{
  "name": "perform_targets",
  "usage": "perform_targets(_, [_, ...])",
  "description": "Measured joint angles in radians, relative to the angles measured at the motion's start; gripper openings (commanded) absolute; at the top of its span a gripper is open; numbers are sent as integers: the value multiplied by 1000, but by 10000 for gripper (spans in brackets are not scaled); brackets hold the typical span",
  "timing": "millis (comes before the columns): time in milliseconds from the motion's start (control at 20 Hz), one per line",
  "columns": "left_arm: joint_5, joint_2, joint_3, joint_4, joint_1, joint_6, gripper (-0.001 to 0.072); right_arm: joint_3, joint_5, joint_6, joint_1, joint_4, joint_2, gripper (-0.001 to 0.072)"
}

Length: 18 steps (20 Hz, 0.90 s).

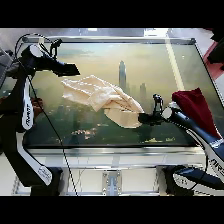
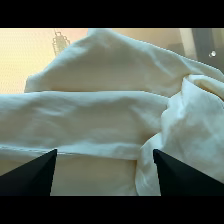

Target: Fold the shirts.

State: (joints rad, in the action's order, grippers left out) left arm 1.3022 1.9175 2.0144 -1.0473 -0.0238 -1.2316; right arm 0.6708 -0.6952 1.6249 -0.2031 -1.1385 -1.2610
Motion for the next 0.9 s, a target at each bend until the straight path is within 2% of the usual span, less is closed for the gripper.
perform_targets(250, [-27,0,-16,-94,-3,-29,699,0,97,-2,0,24,-2,26])
perform_targets(400, [-58,0,-56,-228,-39,-184,699,0,137,-2,0,35,-1,26])
perform_targets(550, [-63,0,-95,-280,-102,-317,699,0,154,-2,0,39,1,26])
perform_targets(700, [-46,0,-151,-268,-161,-387,699,0,161,-2,0,39,1,26])
perform_targets(900, [-67,0,-305,-150,-197,-379,699,0,164,-2,0,39,1,27])
